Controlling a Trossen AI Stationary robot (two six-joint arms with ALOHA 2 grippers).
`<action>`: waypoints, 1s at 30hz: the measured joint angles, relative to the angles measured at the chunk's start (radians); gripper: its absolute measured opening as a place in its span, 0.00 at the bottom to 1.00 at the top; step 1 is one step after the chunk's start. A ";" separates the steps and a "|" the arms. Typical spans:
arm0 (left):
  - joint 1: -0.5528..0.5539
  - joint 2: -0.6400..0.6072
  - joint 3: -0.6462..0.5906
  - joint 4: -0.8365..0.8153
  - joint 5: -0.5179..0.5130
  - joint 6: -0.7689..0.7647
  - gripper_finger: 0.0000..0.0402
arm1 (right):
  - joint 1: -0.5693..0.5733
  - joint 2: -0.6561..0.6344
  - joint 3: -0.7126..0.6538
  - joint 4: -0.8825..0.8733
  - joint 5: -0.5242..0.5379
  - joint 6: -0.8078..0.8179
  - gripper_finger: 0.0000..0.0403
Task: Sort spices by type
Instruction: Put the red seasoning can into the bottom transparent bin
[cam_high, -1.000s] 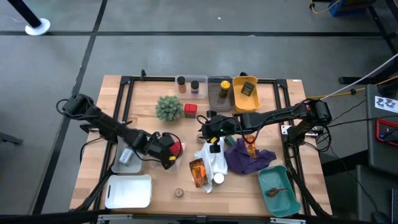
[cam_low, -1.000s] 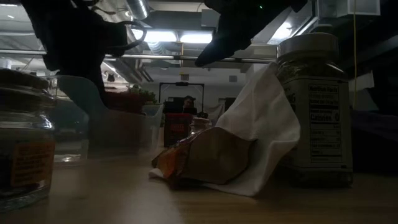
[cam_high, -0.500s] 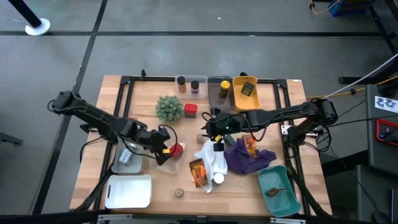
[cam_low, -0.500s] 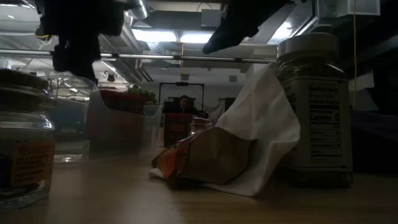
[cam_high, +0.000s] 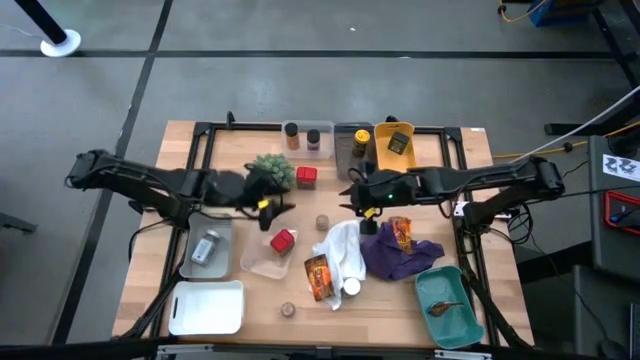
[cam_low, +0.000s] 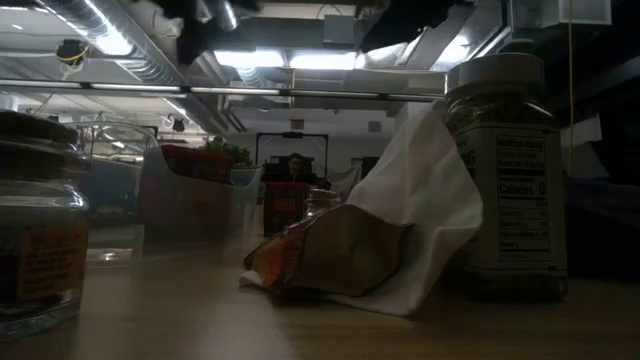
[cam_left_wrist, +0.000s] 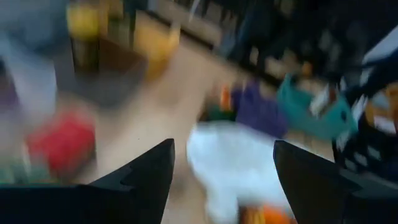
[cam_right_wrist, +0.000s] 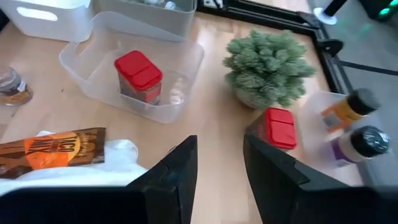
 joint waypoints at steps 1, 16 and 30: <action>0.022 0.004 0.000 0.059 0.001 0.053 0.64 | 0.000 -0.009 0.000 -0.003 0.002 0.000 0.33; 0.362 0.155 0.084 0.246 0.263 0.435 0.63 | 0.000 -0.035 0.000 -0.037 0.002 0.014 0.33; 0.518 0.542 0.435 -0.327 0.360 0.751 0.63 | 0.000 -0.127 0.000 -0.133 0.003 0.058 0.33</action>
